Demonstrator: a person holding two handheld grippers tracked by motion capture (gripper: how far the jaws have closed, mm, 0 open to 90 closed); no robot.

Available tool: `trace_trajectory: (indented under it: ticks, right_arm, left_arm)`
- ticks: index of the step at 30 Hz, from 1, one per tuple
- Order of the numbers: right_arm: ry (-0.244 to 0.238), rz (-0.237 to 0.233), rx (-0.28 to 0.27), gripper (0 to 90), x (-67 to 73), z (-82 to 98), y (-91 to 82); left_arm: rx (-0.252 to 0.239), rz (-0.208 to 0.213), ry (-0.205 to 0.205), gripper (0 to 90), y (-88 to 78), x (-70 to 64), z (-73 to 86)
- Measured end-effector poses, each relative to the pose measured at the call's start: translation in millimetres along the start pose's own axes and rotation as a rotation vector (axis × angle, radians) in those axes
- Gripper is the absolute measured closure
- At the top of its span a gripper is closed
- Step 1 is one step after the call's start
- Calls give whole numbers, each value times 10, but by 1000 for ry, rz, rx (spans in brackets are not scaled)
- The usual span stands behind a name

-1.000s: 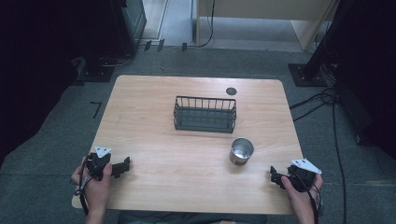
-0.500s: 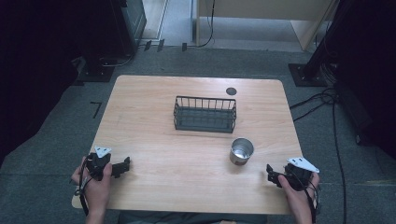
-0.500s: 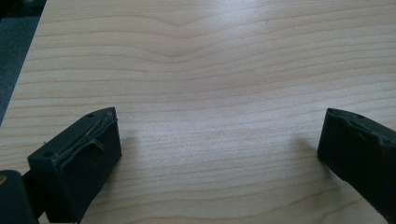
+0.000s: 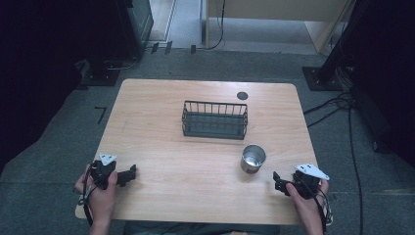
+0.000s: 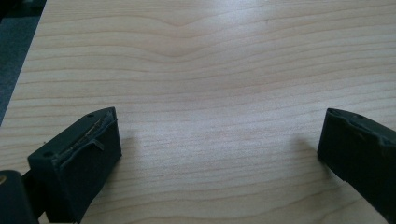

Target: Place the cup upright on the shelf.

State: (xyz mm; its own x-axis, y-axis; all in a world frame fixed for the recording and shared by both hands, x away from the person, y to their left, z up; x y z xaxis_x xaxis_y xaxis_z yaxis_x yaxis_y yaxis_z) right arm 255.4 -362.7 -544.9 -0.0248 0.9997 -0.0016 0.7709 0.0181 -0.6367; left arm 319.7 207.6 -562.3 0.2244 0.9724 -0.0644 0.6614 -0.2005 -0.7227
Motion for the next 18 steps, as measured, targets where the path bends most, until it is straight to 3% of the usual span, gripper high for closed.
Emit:
trace_trajectory:
  ticks: [18]
  right_arm:
    - [-40,-69,-6,4,251,-56,3]
  left_arm:
    - [3,3,6,0,-1,-10,1]
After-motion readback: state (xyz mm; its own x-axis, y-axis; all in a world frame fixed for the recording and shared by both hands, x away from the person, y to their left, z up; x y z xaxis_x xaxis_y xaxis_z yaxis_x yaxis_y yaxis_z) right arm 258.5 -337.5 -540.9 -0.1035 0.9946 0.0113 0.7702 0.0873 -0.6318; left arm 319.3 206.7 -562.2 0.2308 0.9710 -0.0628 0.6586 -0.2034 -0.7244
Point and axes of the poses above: each handheld gripper's, and its own axes: y roughly forward along the jaws, z roughly out of its underside, x roughly to its left, the point moved 6 cm from there along y, roughly forward along the jaws, and after that the axes turned 6 degrees about z, right-handed, at the moved point
